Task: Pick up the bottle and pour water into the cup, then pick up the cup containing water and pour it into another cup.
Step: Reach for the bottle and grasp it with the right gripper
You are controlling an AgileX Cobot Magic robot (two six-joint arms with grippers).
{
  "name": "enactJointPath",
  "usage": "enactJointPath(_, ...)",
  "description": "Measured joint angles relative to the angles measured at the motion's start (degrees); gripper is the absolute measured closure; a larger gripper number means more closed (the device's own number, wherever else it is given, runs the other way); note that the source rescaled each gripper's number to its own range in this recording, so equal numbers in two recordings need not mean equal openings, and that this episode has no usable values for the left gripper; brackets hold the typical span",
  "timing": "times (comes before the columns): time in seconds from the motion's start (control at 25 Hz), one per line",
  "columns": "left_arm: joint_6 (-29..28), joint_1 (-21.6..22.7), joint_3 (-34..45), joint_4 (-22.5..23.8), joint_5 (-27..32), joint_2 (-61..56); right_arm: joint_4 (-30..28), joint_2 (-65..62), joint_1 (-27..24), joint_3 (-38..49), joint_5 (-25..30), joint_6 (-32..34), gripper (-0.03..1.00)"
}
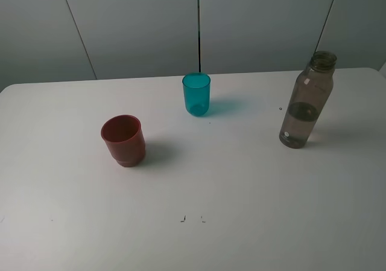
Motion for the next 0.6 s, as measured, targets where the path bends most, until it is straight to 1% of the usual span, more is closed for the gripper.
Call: enactJointPath(0.6,0.0,0.0,0.0,0.0,0.0,0.0,0.0,0.0,0.0,0.0,0.0,0.0,-0.03)
